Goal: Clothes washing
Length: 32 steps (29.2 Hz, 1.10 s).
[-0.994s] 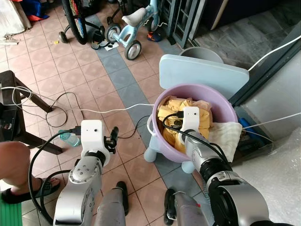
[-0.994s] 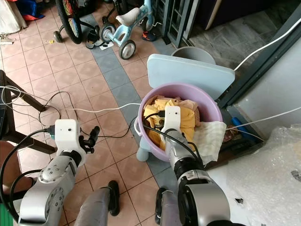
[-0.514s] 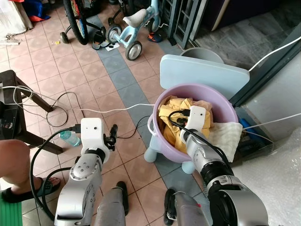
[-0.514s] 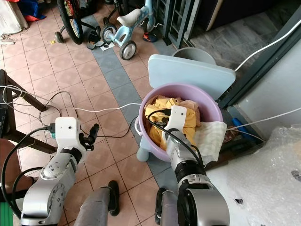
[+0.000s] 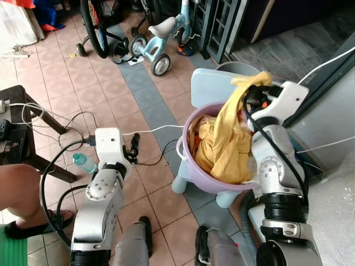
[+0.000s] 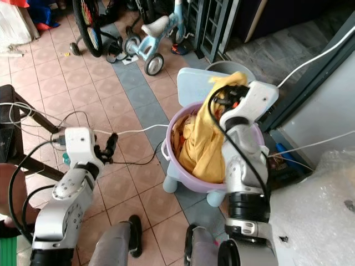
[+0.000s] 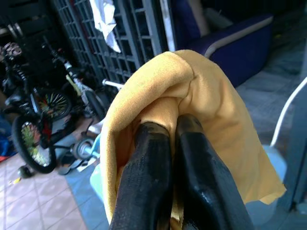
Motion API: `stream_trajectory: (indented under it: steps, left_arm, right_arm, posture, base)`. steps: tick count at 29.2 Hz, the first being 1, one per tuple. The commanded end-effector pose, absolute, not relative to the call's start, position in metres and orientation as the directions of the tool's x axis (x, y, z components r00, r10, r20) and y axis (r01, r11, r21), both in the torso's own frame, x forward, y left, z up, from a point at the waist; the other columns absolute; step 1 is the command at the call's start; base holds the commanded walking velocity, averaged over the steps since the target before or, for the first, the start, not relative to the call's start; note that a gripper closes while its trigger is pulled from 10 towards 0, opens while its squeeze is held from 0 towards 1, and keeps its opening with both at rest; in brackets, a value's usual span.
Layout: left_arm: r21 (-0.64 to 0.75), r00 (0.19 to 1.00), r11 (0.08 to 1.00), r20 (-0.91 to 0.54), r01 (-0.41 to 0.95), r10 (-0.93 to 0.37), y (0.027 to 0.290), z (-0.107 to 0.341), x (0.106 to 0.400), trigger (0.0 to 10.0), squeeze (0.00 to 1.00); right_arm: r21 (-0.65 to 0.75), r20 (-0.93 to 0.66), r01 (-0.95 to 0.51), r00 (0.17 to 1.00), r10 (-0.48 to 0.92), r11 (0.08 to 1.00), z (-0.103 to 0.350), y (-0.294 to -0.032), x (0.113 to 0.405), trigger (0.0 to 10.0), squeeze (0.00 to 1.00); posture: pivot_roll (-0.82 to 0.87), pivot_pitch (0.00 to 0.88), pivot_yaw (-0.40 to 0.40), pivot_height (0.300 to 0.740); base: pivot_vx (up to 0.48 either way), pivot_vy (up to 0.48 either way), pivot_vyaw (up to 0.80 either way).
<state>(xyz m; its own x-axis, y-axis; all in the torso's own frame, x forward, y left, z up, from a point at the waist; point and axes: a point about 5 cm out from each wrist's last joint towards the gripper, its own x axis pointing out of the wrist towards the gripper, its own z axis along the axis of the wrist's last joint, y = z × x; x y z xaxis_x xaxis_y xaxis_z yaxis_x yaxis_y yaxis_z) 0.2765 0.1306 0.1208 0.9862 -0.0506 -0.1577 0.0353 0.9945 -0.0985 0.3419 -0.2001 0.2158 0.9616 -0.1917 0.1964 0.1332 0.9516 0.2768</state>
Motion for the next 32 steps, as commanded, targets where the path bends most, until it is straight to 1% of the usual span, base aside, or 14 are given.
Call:
stream_trajectory:
  steps: [1, 4, 5, 6, 9, 10, 13, 14, 15, 16, 19, 24, 32]
  left_arm:
    - [-0.099, 0.985, 0.994, -0.167, 0.035, -0.052, 0.130, 0.116, 0.277, 10.0, 0.00]
    - [-0.089, 0.986, 0.995, -0.154, 0.046, -0.060, 0.127, 0.118, 0.282, 10.0, 0.00]
    - [-0.076, 0.988, 0.995, -0.138, 0.059, -0.069, 0.125, 0.123, 0.284, 10.0, 0.00]
    - [-0.076, 0.988, 0.995, -0.138, 0.059, -0.069, 0.125, 0.123, 0.284, 10.0, 0.00]
    - [-0.076, 0.988, 0.996, -0.149, 0.038, -0.049, 0.126, 0.117, 0.279, 10.0, 0.00]
    - [-0.076, 0.988, 0.996, -0.149, 0.038, -0.049, 0.126, 0.117, 0.279, 10.0, 0.00]
    - [-0.084, 0.987, 0.996, -0.154, 0.030, -0.043, 0.125, 0.114, 0.277, 10.0, 0.00]
    - [-0.084, 0.987, 0.996, -0.154, 0.030, -0.043, 0.125, 0.114, 0.277, 10.0, 0.00]
    - [-0.086, 0.988, 0.996, -0.150, 0.031, -0.044, 0.123, 0.114, 0.277, 10.0, 0.00]
    - [-0.086, 0.988, 0.996, -0.150, 0.031, -0.044, 0.123, 0.114, 0.277, 10.0, 0.00]
    - [-0.090, 0.990, 0.996, -0.136, 0.028, -0.040, 0.120, 0.117, 0.280, 10.0, 0.00]
    - [-0.097, 0.991, 0.995, -0.133, 0.016, -0.029, 0.121, 0.118, 0.281, 10.0, 0.00]
    - [-0.112, 0.989, 0.994, -0.145, 0.008, -0.024, 0.116, 0.114, 0.276, 10.0, 0.00]
  right_arm:
    - [0.273, 0.218, 0.153, 0.952, -0.216, 0.950, 0.225, -0.207, 0.341, 10.0, 0.00]
    - [0.265, 0.198, 0.140, 0.960, -0.196, 0.954, 0.221, -0.211, 0.344, 10.0, 0.00]
    - [0.247, 0.168, 0.092, 0.976, -0.136, 0.965, 0.212, -0.203, 0.342, 10.0, 0.00]
    - [0.247, 0.168, 0.092, 0.976, -0.136, 0.965, 0.212, -0.203, 0.342, 10.0, 0.00]
    - [0.217, 0.105, 0.015, 0.994, -0.039, 0.976, 0.192, -0.184, 0.333, 10.0, 0.00]
    - [0.217, 0.105, 0.015, 0.994, -0.039, 0.976, 0.192, -0.184, 0.333, 10.0, 0.00]
    - [0.172, 0.094, -0.061, 0.995, 0.045, 0.983, 0.187, -0.170, 0.330, 10.0, 0.00]
    - [0.172, 0.094, -0.061, 0.995, 0.045, 0.983, 0.187, -0.170, 0.330, 10.0, 0.00]
    - [0.147, 0.082, -0.116, 0.991, 0.104, 0.982, 0.183, -0.161, 0.328, 10.0, 0.00]
    - [0.147, 0.082, -0.116, 0.991, 0.104, 0.982, 0.183, -0.161, 0.328, 10.0, 0.00]
    - [0.139, 0.026, -0.206, 0.979, 0.204, 0.969, 0.170, -0.146, 0.323, 10.0, 0.00]
    - [0.080, -0.007, -0.273, 0.962, 0.274, 0.959, 0.160, -0.135, 0.316, 10.0, 0.00]
    - [0.074, -0.064, -0.318, 0.944, 0.323, 0.945, 0.145, -0.126, 0.306, 10.0, 0.00]
  posture:
    - [0.01, 0.101, 0.027, 0.740]
    - [0.02, 0.102, 0.036, 0.740]
    - [0.03, 0.127, 0.030, 0.740]
    - [0.03, 0.127, 0.030, 0.740]
    - [0.03, 0.135, 0.016, 0.740]
    - [0.03, 0.135, 0.016, 0.740]
    - [0.02, 0.140, 0.010, 0.740]
    - [0.02, 0.140, 0.010, 0.740]
    - [0.02, 0.138, 0.008, 0.740]
    - [0.02, 0.138, 0.008, 0.740]
    - [0.02, 0.140, -0.004, 0.740]
    - [0.01, 0.151, -0.015, 0.740]
    - [0.01, 0.162, -0.037, 0.740]
  base:
    - [0.000, 0.000, 0.00]
    - [0.000, 0.000, 0.00]
    - [0.000, 0.000, 0.00]
    - [0.000, 0.000, 0.00]
    - [0.000, 0.000, 0.00]
    - [0.000, 0.000, 0.00]
    - [0.000, 0.000, 0.00]
    - [0.000, 0.000, 0.00]
    - [0.000, 0.000, 0.00]
    - [0.000, 0.000, 0.00]
    - [0.000, 0.000, 0.00]
    - [0.000, 0.000, 0.00]
    - [0.000, 0.000, 0.00]
